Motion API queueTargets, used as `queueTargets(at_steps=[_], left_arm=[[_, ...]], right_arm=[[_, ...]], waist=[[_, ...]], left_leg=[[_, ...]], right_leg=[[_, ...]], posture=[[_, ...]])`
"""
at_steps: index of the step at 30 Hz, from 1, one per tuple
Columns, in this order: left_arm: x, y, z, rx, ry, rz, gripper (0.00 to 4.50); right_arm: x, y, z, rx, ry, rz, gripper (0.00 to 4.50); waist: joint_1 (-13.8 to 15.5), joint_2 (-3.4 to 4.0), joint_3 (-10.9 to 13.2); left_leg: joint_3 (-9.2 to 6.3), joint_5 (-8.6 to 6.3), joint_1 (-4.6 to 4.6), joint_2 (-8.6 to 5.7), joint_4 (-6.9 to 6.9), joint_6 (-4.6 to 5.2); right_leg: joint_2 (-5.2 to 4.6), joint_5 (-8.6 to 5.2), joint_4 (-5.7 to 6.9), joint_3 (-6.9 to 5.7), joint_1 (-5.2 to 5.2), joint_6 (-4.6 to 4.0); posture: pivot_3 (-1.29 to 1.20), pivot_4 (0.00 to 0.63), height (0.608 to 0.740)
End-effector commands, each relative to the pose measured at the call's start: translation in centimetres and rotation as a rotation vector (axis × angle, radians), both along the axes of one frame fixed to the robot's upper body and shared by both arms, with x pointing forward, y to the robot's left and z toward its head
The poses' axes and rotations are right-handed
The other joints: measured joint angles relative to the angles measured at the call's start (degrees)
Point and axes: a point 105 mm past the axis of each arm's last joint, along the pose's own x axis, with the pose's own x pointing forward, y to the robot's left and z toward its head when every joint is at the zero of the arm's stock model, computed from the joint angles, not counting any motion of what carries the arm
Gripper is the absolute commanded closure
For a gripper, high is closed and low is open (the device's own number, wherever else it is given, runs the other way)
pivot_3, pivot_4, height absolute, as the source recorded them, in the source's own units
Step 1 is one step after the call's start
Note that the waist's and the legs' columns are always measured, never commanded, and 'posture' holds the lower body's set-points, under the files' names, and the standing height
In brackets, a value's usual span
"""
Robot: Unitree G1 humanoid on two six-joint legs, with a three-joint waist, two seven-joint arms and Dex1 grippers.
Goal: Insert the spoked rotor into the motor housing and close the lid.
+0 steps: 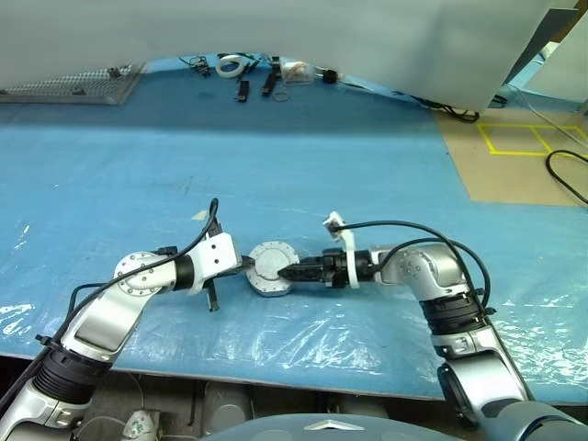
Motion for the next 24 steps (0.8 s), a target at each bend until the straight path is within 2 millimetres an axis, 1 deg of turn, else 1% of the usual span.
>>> queueTargets(at_steps=[1, 4, 8, 12, 15, 18, 19, 21, 23, 24], left_arm=[[0.0, 0.2, -0.3, 0.01, 0.008, 0.008, 4.5], [-0.1, 0.2, -0.4, 0.011, 0.009, 0.008, 4.5], [-0.2, 0.1, -0.4, 0.007, 0.01, 0.009, 4.5], [-0.3, 0.2, -0.4, 0.009, 0.01, 0.009, 4.5], [-0.3, 0.2, -0.4, 0.011, 0.011, 0.008, 4.5], [-0.2, 0.2, -0.4, 0.011, 0.012, 0.008, 4.5], [-0.2, 0.2, -0.4, 0.011, 0.012, 0.008, 4.5], [-0.2, 0.1, -0.5, 0.012, 0.013, 0.009, 4.5], [-0.2, 0.0, -0.5, 0.01, 0.014, 0.008, 4.5], [-0.2, 0.0, -0.5, 0.009, 0.015, 0.008, 4.5]], right_arm=[[0.2, 1.1, 1.2, 0.057, 0.0, 0.018, 0.02], [0.5, 1.6, 1.5, 0.07, -0.003, 0.017, 0.02], [0.3, 2.1, 1.5, 0.078, -0.002, 0.027, 0.02], [0.4, 2.3, 1.6, 0.087, -0.006, 0.024, 0.02], [0.5, 2.3, 1.7, 0.104, -0.004, 0.016, 0.56], [0.3, 2.1, 1.6, 0.1, 0.001, 0.016, 1.47], [0.3, 2.0, 1.5, 0.099, 0.002, 0.016, 1.84], [0.2, 1.9, 1.7, 0.107, 0.0, 0.022, 2.33], [-0.1, 1.9, 2.2, 0.138, 0.005, 0.037, 2.71], [-0.2, 1.9, 2.6, 0.163, 0.014, 0.04, 2.79]], waist=[[0.0, 0.0, 0.0], [0.0, 0.0, 0.0], [0.0, 0.0, 0.0], [-0.1, 0.0, 0.0], [-0.1, 0.0, 0.0], [-0.1, 0.0, 0.0], [-0.1, 0.0, 0.0], [0.0, 0.01, 0.0], [0.2, 0.01, 0.0], [0.3, 0.01, 0.0]], left_leg=[[0.0, 0.0, 0.0, 0.0, 0.0, 0.0], [0.0, 0.0, 0.03, 0.0, 0.0, 0.0], [0.0, 0.0, 0.05, 0.01, 0.0, 0.0], [0.0, 0.0, 0.06, 0.02, 0.0, -0.01], [0.0, 0.0, 0.07, 0.03, 0.0, -0.01], [0.0, 0.0, 0.05, 0.02, 0.0, -0.01], [0.0, 0.0, 0.05, 0.02, 0.0, -0.01], [0.0, 0.0, 0.06, 0.01, -0.01, -0.01], [0.0, 0.0, 0.09, -0.02, -0.01, -0.01], [0.0, 0.0, 0.12, -0.02, -0.01, -0.01]], right_leg=[[0.0, 0.0, 0.0, 0.0, 0.0, 0.0], [-0.01, 0.0, 0.02, 0.01, 0.0, 0.0], [-0.01, 0.0, 0.04, 0.01, 0.01, 0.0], [0.0, 0.0, 0.04, 0.02, 0.01, 0.01], [-0.01, 0.0, 0.05, 0.02, 0.01, 0.01], [0.0, 0.0, 0.04, 0.01, 0.0, 0.01], [0.0, 0.0, 0.04, 0.01, 0.0, 0.01], [0.0, 0.0, 0.04, 0.01, 0.01, 0.01], [-0.01, 0.0, 0.04, 0.01, 0.05, 0.01], [-0.02, 0.0, 0.04, 0.0, 0.1, 0.0]], posture=[[0.0, 0.15, 0.74], [0.0, 0.15, 0.74], [0.0, 0.15, 0.74], [0.0, 0.15, 0.74], [0.0, 0.15, 0.74], [0.0, 0.15, 0.74], [0.0, 0.15, 0.74], [0.0, 0.15, 0.74], [0.0, 0.15, 0.74], [0.0, 0.15, 0.74]])
